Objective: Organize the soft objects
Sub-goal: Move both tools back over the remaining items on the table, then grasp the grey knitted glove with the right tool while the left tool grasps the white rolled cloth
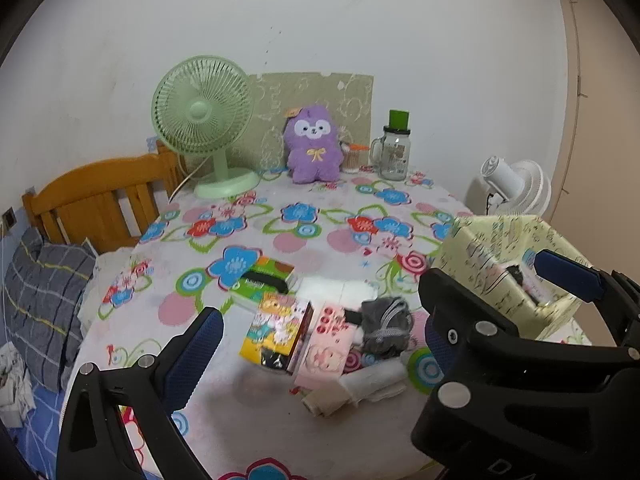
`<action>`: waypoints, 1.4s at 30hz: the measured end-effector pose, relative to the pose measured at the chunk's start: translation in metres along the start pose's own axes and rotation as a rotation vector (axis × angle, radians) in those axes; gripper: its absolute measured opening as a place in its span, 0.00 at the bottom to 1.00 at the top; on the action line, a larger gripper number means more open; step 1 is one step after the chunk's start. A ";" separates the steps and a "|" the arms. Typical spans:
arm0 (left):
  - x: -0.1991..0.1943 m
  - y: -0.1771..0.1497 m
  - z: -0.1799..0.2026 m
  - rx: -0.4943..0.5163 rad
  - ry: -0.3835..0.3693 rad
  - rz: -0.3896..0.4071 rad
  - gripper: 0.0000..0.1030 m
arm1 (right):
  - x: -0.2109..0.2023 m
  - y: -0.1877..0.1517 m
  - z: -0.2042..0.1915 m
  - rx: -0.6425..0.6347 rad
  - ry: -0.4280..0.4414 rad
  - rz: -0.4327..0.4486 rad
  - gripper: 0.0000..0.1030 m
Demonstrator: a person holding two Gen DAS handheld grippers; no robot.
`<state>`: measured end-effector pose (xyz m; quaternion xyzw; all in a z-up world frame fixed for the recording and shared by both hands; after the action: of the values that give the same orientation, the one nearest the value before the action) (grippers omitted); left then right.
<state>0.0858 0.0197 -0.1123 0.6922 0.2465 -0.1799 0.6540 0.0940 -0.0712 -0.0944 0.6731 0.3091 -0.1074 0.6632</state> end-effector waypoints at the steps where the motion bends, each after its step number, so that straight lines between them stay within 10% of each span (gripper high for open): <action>1: 0.003 -0.004 -0.001 0.001 0.000 -0.007 0.99 | 0.003 -0.003 -0.001 -0.001 0.001 -0.007 0.96; 24: 0.052 -0.054 -0.012 -0.034 -0.016 -0.133 0.99 | 0.067 -0.052 -0.006 0.055 0.043 -0.139 0.86; 36: 0.074 -0.059 0.003 -0.004 -0.032 -0.165 0.97 | 0.102 -0.054 0.008 0.074 0.021 -0.205 0.69; 42: 0.078 -0.061 0.005 0.002 -0.033 -0.172 0.90 | 0.111 -0.058 0.006 0.055 0.050 -0.229 0.45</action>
<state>0.1144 0.0248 -0.2073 0.6662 0.2941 -0.2469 0.6393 0.1509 -0.0507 -0.2043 0.6538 0.3975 -0.1740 0.6198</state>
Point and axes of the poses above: each gripper's, at about its wrist camera, not at the fingertips, and x roughly the way its jaws point, z to its right, y to its top, the point moved 5 cm from there along x, roughly the way its jaws point, and after that the axes turned 10 degrees about y, right-handed, at the moved point
